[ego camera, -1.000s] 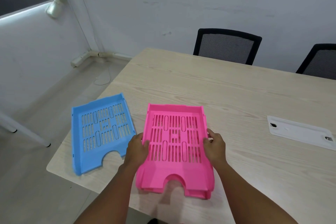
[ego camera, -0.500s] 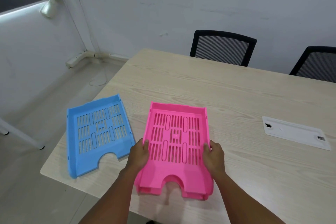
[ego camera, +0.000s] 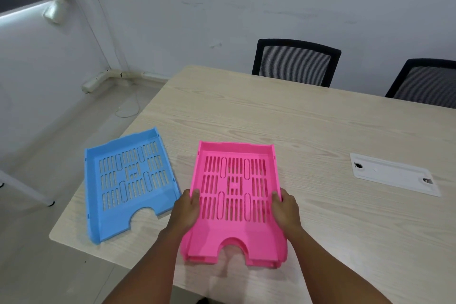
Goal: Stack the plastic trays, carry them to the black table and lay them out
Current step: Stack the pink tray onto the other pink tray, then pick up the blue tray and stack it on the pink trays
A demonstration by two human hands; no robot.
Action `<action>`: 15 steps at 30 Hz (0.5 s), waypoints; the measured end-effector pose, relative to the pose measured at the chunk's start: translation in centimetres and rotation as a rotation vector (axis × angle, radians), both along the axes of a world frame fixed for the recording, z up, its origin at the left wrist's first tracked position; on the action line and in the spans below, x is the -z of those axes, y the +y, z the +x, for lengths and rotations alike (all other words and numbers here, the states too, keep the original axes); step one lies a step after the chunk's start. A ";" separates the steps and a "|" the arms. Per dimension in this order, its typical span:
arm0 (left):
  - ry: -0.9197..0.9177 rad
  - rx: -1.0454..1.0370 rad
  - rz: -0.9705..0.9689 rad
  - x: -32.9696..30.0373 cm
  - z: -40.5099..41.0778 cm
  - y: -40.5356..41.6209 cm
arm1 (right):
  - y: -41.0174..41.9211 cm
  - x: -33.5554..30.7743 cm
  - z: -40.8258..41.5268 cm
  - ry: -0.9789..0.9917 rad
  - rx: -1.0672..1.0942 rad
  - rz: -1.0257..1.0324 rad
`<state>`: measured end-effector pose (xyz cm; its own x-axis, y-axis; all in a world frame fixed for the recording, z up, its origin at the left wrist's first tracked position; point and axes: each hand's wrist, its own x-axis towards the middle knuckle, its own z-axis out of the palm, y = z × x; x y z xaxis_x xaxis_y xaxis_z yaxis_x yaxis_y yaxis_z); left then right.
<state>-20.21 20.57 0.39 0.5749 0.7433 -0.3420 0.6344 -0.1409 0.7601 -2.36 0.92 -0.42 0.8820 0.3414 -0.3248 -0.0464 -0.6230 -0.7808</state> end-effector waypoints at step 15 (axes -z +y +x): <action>0.007 -0.252 0.316 -3.8 -4.9 5.3 | 9.3 -6.4 -2.0 -0.456 -0.290 0.002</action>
<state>-25.15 25.84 4.22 0.3601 0.9298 -0.0767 0.6836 -0.2070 0.6998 -4.35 10.19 5.96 0.8029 0.5920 0.0701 0.4712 -0.5581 -0.6830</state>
